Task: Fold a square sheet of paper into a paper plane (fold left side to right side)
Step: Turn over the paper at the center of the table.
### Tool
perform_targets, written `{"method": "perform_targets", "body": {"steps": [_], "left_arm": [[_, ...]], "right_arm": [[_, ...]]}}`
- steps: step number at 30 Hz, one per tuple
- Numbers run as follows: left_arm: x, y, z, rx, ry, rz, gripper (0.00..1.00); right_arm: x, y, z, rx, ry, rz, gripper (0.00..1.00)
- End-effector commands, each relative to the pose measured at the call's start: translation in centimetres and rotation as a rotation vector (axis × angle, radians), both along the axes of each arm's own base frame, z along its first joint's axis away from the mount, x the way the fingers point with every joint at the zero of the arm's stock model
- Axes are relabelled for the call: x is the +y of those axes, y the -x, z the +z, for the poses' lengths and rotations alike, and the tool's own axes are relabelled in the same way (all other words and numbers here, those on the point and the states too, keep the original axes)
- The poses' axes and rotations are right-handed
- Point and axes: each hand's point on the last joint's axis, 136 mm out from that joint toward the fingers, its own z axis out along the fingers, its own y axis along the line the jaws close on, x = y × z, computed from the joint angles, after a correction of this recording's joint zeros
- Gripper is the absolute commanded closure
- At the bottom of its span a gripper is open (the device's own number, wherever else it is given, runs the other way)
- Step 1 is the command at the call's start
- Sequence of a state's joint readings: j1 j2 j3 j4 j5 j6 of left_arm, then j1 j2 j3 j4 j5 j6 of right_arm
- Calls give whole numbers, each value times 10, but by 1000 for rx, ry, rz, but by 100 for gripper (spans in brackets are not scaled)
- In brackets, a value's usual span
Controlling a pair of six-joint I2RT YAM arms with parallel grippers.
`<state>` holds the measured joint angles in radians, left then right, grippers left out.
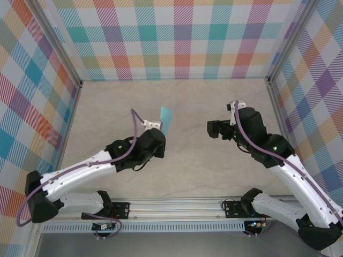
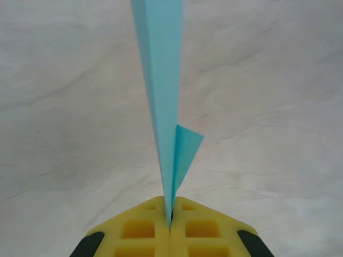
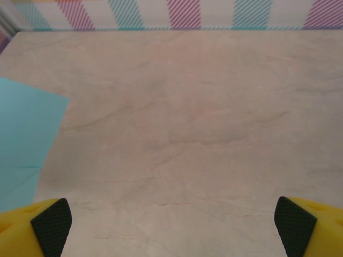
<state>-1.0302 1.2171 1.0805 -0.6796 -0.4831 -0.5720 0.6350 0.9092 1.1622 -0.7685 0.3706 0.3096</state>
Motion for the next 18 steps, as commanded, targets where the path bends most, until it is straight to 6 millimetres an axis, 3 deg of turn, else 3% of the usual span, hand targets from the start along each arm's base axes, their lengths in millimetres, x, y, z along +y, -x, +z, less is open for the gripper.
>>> {"method": "perform_targets", "body": {"steps": [1,4,8,18], "left_arm": [[57,-7,5,-90,-392,269,100],[49,-11,-3,-88,-540,318,100],[27,-17,-28,-40,-626,338,100],[-30,-12,-131,237,-732,209,100]], "right_arm": [[-47,1,-1,-54,87,-207,0],[-60,5,-4,-44,133,-254,0],[-73,10,-3,-47,151,-302,0],[-94,28,8,-96,157,-336,0]]}}
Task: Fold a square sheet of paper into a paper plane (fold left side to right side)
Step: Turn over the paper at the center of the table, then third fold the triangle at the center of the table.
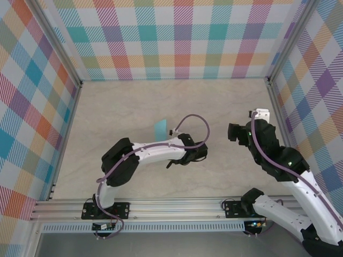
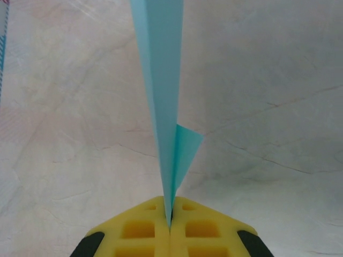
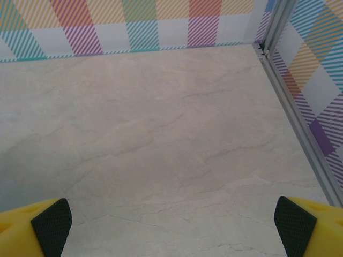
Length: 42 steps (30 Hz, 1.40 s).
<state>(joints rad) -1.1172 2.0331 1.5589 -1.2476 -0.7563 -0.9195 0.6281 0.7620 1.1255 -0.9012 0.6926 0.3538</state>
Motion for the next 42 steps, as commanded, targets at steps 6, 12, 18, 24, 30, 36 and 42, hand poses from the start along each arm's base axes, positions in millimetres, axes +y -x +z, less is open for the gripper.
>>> {"method": "perform_targets", "body": {"steps": [6,12,18,24,30,36,42], "left_arm": [[-35,11,-54,226,-35,-42,99],[-57,4,-57,273,-4,-64,71],[-87,-4,-43,300,201,-109,58],[-86,-17,7,226,388,-169,36],[-42,-32,44,134,763,-110,20],[19,-41,49,43,1051,6,9],[34,-37,38,35,1306,22,6]], "right_arm": [[-17,9,-2,3,41,-47,0],[-14,7,-4,28,59,-37,0],[-16,12,3,28,58,-22,0],[-10,15,2,49,42,20,0],[36,8,-6,63,-78,212,0],[143,6,-41,272,-309,621,3],[205,-16,-91,516,-541,762,10]]}}
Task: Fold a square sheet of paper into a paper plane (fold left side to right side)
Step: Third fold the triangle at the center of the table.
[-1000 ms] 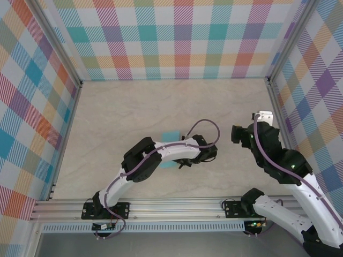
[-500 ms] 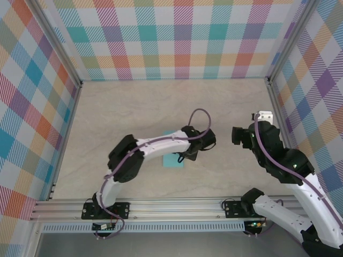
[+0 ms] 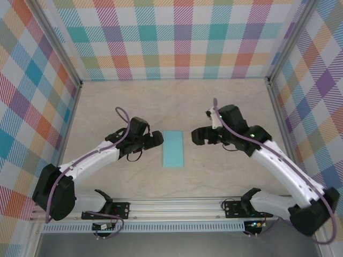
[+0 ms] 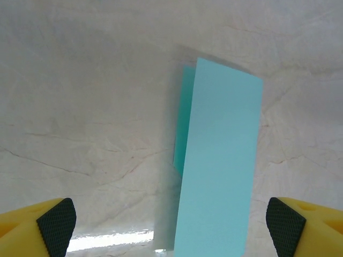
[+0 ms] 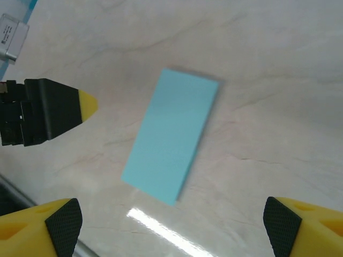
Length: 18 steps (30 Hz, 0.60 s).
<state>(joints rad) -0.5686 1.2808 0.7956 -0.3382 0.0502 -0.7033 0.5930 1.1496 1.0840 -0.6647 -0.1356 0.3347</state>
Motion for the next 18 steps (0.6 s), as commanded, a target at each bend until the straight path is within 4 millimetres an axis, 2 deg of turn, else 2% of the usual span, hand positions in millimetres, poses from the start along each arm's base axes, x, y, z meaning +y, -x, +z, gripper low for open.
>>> {"method": "perform_targets", "body": {"steps": [1,4,6,9,12,18], "left_arm": [[-27,-8,20,-62,257,-53,6],[-35,-6,7,-33,324,-65,6],[-42,-7,-1,-10,358,-72,6],[-49,-10,-14,28,374,-82,7],[-51,-12,-26,52,367,-71,7],[-54,-14,-45,104,367,-57,8]], "right_arm": [[42,-3,-9,131,-250,126,9],[59,-26,-32,211,-365,145,9],[69,-40,-39,246,-448,187,10],[74,-63,-62,275,-476,165,11],[79,-76,-81,300,-462,158,11],[88,-92,-104,344,-458,153,11]]}}
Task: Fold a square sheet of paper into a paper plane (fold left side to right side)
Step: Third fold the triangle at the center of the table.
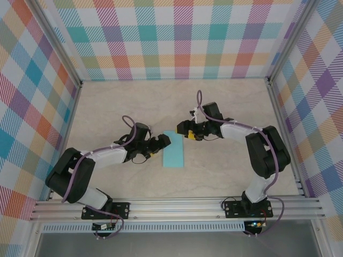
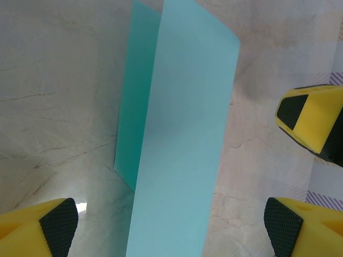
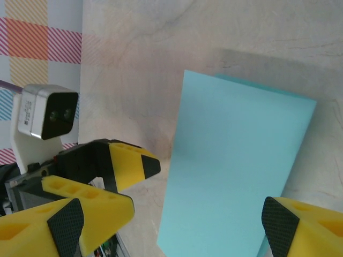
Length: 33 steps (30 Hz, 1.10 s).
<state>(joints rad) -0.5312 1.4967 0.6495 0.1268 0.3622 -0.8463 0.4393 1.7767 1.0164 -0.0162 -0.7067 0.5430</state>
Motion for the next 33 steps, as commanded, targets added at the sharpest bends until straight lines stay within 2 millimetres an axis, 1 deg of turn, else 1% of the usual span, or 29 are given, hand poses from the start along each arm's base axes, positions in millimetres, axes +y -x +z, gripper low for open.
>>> {"method": "perform_targets", "body": {"steps": [1,5,10,13,16,20,22,25,27,30,33], "left_arm": [[-7,-8,2,0,60,4,8],[-15,-9,-4,28,88,-15,11],[-20,-8,-12,55,84,-28,18],[-23,-8,-16,67,83,-34,28],[-24,-8,-19,74,76,-36,39],[-22,-6,-21,80,58,-33,55],[-22,-6,-21,81,56,-34,62],[-22,-5,-20,82,57,-33,70],[-23,-5,-18,80,58,-33,74],[-24,-5,-15,76,60,-35,80],[-25,-6,-13,75,58,-36,86]], "right_arm": [[14,-15,15,-56,-64,34,11],[19,-21,3,-25,-65,42,11],[18,-25,-13,5,-37,36,11],[18,-26,-20,16,-20,37,10],[17,-25,-22,15,-7,38,9],[11,-22,-17,-31,20,34,6],[6,-19,-12,-63,39,32,4],[-2,-10,-2,-129,59,37,4],[-8,1,4,-178,77,52,6],[-16,26,8,-272,130,82,7],[-25,56,5,-345,184,109,9]]}}
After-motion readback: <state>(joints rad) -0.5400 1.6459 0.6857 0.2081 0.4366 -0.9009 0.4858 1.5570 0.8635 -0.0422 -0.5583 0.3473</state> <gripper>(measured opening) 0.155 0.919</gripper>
